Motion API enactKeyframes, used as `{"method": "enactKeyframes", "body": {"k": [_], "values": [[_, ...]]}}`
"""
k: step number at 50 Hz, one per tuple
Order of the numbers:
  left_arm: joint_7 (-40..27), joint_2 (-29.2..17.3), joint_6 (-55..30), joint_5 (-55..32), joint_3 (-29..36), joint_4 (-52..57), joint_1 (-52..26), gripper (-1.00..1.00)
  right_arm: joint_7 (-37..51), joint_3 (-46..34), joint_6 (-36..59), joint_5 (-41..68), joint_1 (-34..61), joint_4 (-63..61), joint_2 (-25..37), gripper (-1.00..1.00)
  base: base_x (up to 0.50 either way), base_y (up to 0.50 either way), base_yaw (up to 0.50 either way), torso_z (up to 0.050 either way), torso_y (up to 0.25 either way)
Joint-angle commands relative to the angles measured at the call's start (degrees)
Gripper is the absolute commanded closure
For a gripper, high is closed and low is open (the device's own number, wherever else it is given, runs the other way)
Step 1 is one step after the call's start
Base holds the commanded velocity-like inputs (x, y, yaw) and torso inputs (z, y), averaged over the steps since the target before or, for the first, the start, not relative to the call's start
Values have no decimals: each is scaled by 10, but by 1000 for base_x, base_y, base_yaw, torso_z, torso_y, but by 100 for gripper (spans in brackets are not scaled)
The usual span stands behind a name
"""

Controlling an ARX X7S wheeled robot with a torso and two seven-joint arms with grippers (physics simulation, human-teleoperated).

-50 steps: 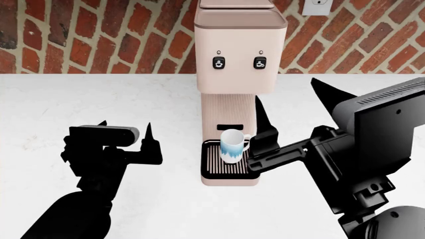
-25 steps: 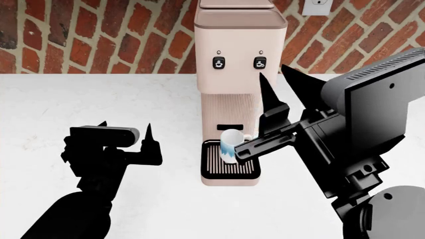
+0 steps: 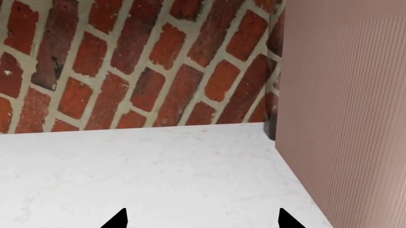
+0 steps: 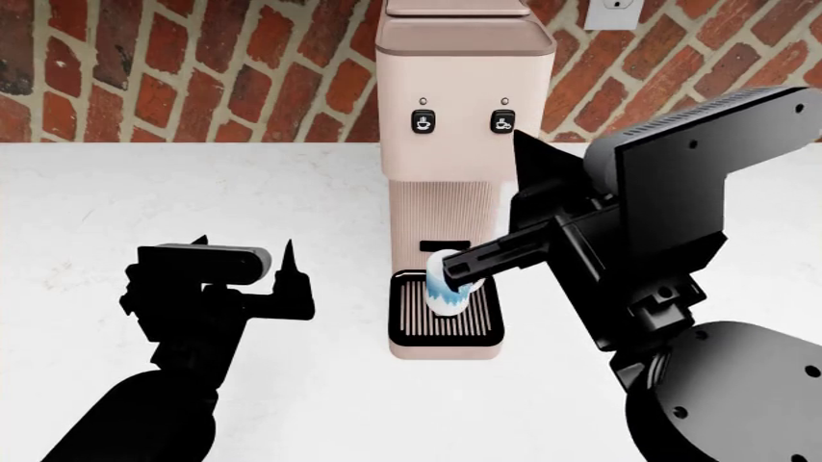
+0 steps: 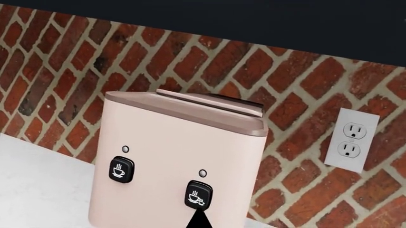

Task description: Press the button on the coffee machine to serve coffee.

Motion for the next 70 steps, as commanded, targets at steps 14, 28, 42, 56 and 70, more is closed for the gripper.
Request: {"method": "enactKeyframes", "body": {"k": [14, 28, 42, 56, 70], "values": [[-1, -4, 10, -1, 3, -9, 4, -100, -33, -69, -40, -77, 11, 41, 2, 100, 0, 0, 0, 0, 0], [-4, -4, 11, -3, 5, -12, 2, -100, -33, -88, -63, -86, 14, 59, 10, 100, 0, 0, 0, 0, 0], [-4, -7, 14, -6, 5, -10, 5, -100, -21, -92, -66, -73, 16, 57, 12, 100, 0, 0, 0, 0, 0], [-7, -8, 17, -4, 11, -14, 5, -100, 16, -65, -52, -21, 10, 15, 23, 100, 0, 0, 0, 0, 0], [-9, -10, 18, -5, 13, -14, 4, -100, 59, 0, -60, 34, -15, -21, 58, 100, 0, 0, 0, 0, 0]]}}
